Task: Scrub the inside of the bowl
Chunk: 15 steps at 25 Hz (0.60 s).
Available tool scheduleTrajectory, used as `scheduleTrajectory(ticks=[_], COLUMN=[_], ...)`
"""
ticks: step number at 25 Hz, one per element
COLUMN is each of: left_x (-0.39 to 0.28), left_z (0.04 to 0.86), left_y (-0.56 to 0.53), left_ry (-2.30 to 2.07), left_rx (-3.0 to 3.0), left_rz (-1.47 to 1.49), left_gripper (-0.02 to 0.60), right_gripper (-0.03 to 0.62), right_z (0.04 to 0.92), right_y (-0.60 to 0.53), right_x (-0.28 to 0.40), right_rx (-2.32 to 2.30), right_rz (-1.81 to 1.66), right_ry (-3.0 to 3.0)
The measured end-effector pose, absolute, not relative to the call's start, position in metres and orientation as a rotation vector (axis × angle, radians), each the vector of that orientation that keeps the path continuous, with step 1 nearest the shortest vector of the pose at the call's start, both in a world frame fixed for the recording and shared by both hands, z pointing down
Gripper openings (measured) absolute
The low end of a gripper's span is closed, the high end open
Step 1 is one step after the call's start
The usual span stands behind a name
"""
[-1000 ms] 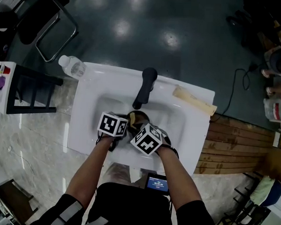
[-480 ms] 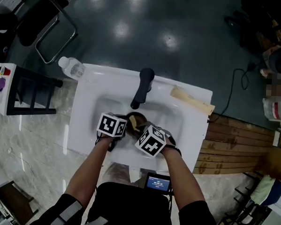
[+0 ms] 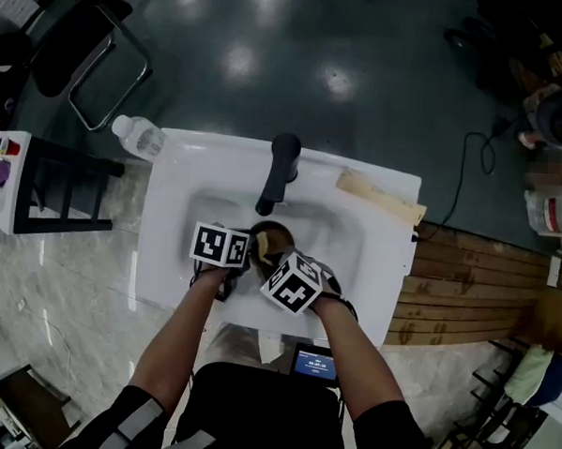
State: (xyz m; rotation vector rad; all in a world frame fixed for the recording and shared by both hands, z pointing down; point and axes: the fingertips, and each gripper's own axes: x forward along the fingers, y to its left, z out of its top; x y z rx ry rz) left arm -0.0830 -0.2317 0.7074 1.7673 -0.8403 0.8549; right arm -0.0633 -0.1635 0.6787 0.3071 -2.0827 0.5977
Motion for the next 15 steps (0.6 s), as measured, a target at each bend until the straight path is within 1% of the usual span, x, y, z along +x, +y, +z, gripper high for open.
scheduleTrajectory(ticks=[10,15], left_x=[-0.085,-0.084], left_z=[0.697,0.691], left_y=[-0.227,-0.220], left_ry=[-0.705,-0.606], left_rx=[1.876,1.899], left_rz=[0.957,1.007], left_gripper=[0.018,0.054], right_gripper=[0.041,0.041], right_z=[0.681,0.681], right_y=[-0.189,-0.200], right_x=[-0.043,-0.034], right_rx=[0.502,0.617], right_rz=[0.711,0.723], right_ry=[-2.079,-2.051])
